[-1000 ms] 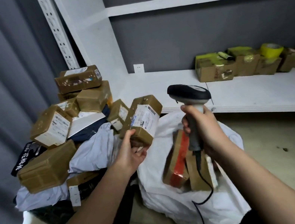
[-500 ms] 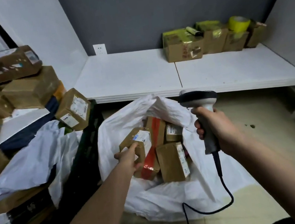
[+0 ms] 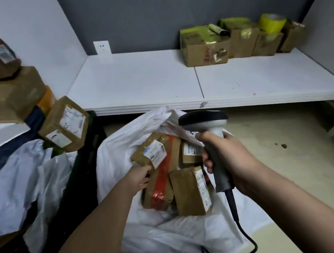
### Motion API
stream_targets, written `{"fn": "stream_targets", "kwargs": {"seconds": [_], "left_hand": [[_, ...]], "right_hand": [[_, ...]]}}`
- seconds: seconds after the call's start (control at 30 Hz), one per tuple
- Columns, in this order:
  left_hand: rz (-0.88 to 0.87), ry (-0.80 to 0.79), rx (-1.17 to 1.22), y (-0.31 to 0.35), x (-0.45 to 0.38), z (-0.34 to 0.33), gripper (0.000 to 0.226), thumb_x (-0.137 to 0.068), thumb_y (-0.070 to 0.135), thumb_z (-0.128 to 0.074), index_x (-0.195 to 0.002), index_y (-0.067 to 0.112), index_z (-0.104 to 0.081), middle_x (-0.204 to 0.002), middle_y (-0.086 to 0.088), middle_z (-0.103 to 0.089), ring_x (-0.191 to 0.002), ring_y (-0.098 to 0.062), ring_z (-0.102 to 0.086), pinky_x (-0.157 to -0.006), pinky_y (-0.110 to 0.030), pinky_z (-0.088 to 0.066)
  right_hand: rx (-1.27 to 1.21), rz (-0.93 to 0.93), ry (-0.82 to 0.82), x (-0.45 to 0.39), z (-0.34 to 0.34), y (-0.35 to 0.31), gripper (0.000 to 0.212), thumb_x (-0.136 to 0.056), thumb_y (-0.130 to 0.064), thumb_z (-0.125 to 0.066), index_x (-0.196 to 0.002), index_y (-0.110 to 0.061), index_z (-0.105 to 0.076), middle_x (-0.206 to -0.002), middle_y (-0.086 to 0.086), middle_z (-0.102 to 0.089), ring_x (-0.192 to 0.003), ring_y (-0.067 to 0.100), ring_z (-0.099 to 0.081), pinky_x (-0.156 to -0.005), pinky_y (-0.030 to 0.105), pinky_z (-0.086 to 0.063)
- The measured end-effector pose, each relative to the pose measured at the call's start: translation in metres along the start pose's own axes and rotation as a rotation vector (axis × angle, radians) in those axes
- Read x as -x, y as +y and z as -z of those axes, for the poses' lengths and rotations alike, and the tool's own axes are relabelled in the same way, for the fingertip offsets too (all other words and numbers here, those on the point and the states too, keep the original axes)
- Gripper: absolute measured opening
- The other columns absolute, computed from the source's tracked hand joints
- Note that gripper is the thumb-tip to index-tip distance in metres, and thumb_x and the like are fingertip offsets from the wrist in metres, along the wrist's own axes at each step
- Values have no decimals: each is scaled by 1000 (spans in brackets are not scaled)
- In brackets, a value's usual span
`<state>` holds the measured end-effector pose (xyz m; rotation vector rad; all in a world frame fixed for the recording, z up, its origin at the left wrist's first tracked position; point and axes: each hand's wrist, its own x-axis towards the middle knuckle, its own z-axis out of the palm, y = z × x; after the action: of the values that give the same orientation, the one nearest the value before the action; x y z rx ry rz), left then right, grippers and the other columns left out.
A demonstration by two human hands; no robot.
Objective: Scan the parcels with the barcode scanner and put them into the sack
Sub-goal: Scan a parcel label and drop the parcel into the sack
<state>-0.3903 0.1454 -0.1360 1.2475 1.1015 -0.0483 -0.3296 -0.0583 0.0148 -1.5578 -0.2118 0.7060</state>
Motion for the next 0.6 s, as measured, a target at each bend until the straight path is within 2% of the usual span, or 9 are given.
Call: {"fn": "stream_targets", "kwargs": {"seconds": [0.07,0.13,0.2,0.23,0.33,0.4,0.5,0.53,0.6], "left_hand": [[-60,5,-92,6,27,19,21,-94,18,-55,-115,17,-55,-99,2,-56,-100,-19,-58,-86,-29,-46],[-166,56,-199,12,55,40,6,-93,20,-56,-99,19,-57,-90,4,-58,-81,-12,-58,-71,-22,-45],[-309,120,-301,20,83,61,7,-95,19,-54,-97,14,-58,-88,0,-62,-71,-9,-57,-55,-13,-42],[-369,146,-334,22,98,75,9,-96,18,-53,-98,11,-59,-89,-3,-64,-69,-9,-58,-54,-14,-45],[-530,215,-371,29,149,122,10,-96,15,-53,-91,16,-61,-82,-6,-67,-65,-14,-62,-76,-35,-55],[-628,326,-425,27,184,159,12,-95,16,-54,-88,22,-61,-76,1,-67,-68,-16,-65,-77,-36,-54],[-773,603,-456,18,225,215,9,-90,16,-60,-91,24,-61,-78,1,-62,-70,-15,-59,-75,-37,-53],[-804,724,-454,12,234,235,11,-86,16,-63,-94,24,-61,-82,0,-61,-73,-16,-57,-78,-39,-52],[-723,943,-481,2,246,268,30,-83,24,-68,-111,21,-59,-106,-7,-58,-98,-25,-57,-93,-40,-46]], "right_hand": [[0,-13,-15,6,-13,-3,16,-93,-20,-58,-83,-12,-47,-48,1,-46,-37,11,-40,-38,21,-35],[-14,-12,-51,13,-30,-5,14,-92,-21,-59,-88,-12,-49,-52,1,-47,-38,11,-41,-38,21,-36],[-28,-5,-92,20,-48,-8,13,-92,-20,-60,-90,-11,-50,-53,2,-48,-39,12,-41,-40,21,-36],[-42,-6,-118,25,-60,-9,13,-92,-20,-59,-91,-11,-50,-52,2,-48,-39,12,-41,-40,21,-36],[-98,-23,-198,42,-98,-13,12,-93,-18,-58,-86,-11,-51,-54,4,-46,-38,12,-42,-38,19,-35],[-116,-42,-238,55,-125,-13,15,-93,-18,-58,-80,-11,-53,-54,4,-46,-39,13,-42,-38,20,-35],[-155,-83,-310,68,-163,-7,16,-94,-19,-58,-82,-12,-50,-52,2,-46,-40,14,-42,-39,21,-36],[-157,-90,-331,73,-175,-4,16,-94,-19,-57,-84,-12,-48,-51,2,-46,-39,14,-42,-39,20,-36],[-161,-87,-370,80,-197,2,18,-96,-18,-55,-82,-12,-46,-49,1,-45,-37,13,-41,-38,20,-35]]}}
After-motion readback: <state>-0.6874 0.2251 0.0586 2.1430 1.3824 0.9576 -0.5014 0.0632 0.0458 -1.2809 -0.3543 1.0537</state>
